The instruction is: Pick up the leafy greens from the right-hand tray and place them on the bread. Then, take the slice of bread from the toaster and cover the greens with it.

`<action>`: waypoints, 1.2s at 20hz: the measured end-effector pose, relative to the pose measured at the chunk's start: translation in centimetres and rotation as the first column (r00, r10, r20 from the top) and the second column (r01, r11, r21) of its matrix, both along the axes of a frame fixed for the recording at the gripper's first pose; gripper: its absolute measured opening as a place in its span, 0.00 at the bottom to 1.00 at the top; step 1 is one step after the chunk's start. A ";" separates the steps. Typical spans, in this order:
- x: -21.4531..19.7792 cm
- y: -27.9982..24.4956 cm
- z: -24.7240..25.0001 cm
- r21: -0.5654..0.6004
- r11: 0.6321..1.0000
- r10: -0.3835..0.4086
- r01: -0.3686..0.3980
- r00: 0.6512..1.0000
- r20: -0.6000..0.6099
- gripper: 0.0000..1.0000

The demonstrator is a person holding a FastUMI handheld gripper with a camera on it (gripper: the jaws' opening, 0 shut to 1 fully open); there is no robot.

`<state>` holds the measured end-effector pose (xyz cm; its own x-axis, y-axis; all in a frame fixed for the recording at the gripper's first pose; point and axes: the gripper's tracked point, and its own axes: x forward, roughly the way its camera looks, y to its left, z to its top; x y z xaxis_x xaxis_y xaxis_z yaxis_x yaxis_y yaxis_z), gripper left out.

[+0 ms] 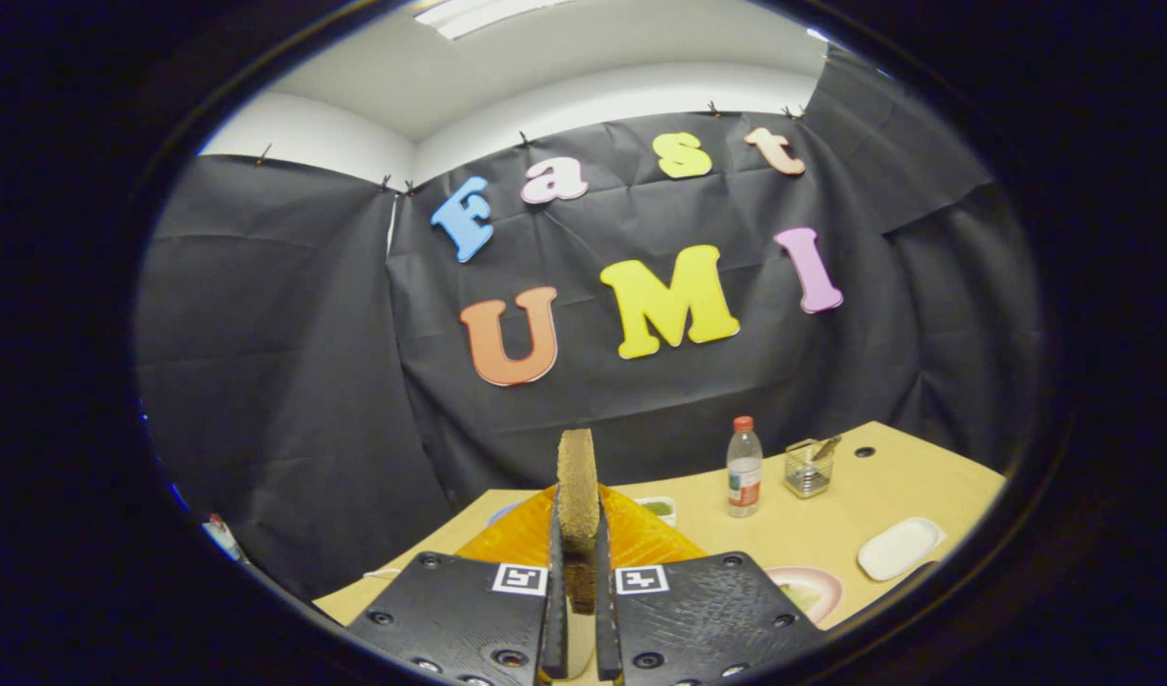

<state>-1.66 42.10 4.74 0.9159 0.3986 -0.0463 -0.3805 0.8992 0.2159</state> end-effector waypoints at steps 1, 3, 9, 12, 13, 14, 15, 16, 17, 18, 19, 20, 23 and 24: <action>0.4 -1.2 -0.6 -0.003 1.000 -0.021 0.021 1.000 -0.010 0.11; 1.1 -3.2 -2.3 -0.010 0.999 -0.047 0.047 0.998 -0.045 0.11; 2.3 -6.4 -8.7 -0.067 0.994 -0.098 0.090 0.987 -0.128 0.11; 2.8 -6.8 -11.8 -0.064 0.994 -0.099 0.089 0.977 -0.188 0.11; 2.9 -6.8 -12.6 -0.056 0.994 -0.099 0.089 0.974 -0.204 0.11; 3.0 -6.8 -13.2 -0.048 0.995 -0.100 0.091 0.971 -0.216 0.11; 3.0 -6.7 -13.7 -0.043 0.995 -0.100 0.092 0.969 -0.225 0.11; 3.2 -6.6 -14.2 -0.039 0.995 -0.100 0.094 0.968 -0.229 0.11; 3.4 -6.6 -14.8 -0.039 0.995 -0.103 0.097 0.967 -0.234 0.11; 3.5 -6.4 -15.3 -0.038 0.995 -0.103 0.096 0.966 -0.239 0.11; 3.6 -6.4 -15.9 -0.039 0.995 -0.102 0.095 0.964 -0.244 0.11; 3.6 -6.3 -16.4 -0.030 0.995 -0.098 0.093 0.963 -0.252 0.11; 3.8 -6.2 -17.7 0.005 0.996 -0.085 0.090 0.956 -0.280 0.11; 4.0 -6.4 -18.0 0.014 0.996 -0.085 0.093 0.954 -0.288 0.11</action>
